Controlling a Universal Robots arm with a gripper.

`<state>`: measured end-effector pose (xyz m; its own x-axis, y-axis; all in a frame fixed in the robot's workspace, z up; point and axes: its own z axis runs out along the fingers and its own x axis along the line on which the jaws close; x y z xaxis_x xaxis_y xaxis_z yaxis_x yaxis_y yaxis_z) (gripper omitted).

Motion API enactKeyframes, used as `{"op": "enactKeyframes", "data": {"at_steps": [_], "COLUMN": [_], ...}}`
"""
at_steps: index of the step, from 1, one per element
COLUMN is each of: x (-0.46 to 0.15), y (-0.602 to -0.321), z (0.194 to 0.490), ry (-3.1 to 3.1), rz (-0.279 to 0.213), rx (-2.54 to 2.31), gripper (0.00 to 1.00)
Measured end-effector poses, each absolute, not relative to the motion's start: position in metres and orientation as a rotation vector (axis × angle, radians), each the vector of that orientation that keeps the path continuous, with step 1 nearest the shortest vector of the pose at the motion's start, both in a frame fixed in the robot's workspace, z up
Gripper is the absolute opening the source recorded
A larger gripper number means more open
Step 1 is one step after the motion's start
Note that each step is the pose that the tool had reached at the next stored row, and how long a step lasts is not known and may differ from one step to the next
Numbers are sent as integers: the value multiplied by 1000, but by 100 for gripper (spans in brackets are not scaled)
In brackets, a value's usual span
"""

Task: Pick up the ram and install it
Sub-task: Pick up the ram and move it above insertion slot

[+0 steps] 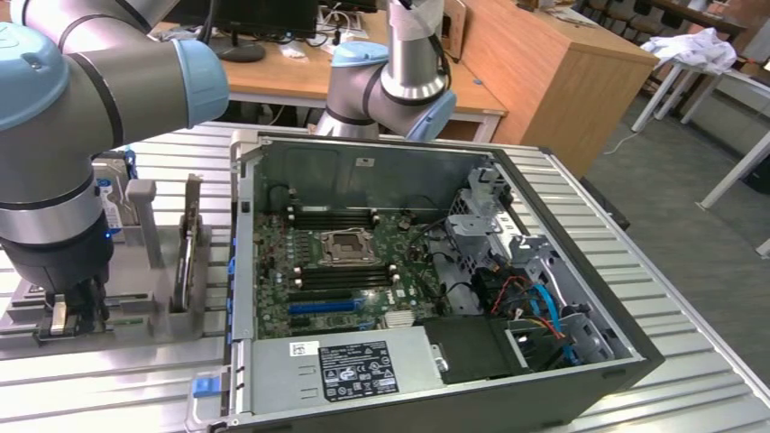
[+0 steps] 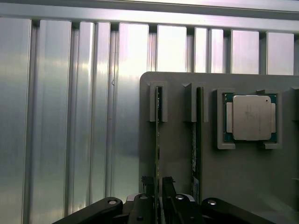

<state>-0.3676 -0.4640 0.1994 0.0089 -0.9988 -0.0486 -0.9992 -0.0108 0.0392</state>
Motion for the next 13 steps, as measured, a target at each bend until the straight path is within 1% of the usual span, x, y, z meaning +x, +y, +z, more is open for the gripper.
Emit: {"op": "enactKeyframes", "data": {"at_steps": [13], "x": [-368], "y": [-464], "z": [199], "ry": [2205], "rz": [97], "rx": [-2227], "gripper": [22]}}
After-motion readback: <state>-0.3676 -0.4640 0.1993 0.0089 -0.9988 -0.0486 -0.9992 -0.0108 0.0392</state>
